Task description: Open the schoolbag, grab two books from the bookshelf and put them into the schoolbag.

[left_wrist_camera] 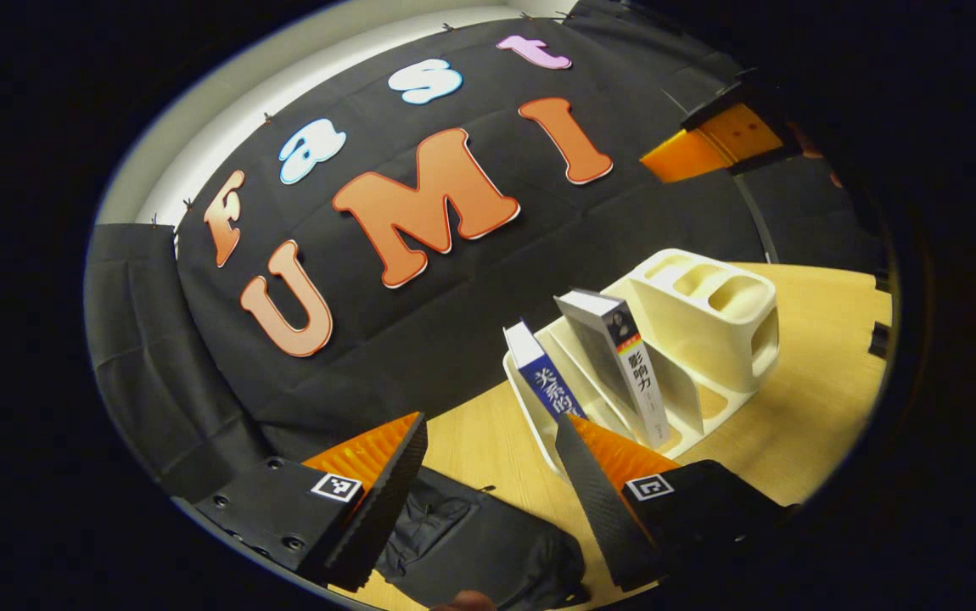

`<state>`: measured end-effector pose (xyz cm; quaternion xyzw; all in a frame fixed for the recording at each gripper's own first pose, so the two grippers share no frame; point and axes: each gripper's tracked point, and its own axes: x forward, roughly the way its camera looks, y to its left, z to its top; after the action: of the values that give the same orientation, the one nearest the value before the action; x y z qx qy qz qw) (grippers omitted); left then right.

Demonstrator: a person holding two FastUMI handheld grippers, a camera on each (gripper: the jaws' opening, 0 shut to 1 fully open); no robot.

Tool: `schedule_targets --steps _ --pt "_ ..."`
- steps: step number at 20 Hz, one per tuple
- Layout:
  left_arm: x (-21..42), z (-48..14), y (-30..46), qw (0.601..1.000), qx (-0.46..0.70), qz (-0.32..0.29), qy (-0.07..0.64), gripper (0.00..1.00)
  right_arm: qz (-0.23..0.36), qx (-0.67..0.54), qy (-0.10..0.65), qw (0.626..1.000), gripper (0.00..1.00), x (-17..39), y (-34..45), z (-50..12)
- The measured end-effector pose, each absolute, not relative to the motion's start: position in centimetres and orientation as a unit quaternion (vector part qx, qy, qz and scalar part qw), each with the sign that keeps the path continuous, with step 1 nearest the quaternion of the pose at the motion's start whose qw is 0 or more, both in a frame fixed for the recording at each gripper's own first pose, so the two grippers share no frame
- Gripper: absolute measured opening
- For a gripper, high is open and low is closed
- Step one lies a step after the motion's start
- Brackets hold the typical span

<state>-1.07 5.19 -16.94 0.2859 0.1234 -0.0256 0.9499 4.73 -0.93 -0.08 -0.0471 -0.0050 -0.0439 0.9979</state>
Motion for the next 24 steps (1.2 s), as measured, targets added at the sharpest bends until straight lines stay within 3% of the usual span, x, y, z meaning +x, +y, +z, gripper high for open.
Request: schedule_targets --steps 15,24 --pt "-6.3 -31.5 10.7 0.874 0.404 -0.034 0.267 0.97 -0.058 -0.035 0.001 0.998 0.99 4.8 -3.4 -0.7" --pt "-7.7 -34.5 12.8 0.85 0.432 -0.028 0.301 0.96 -0.057 -0.033 0.006 0.998 0.99 5.3 -3.8 -1.1"
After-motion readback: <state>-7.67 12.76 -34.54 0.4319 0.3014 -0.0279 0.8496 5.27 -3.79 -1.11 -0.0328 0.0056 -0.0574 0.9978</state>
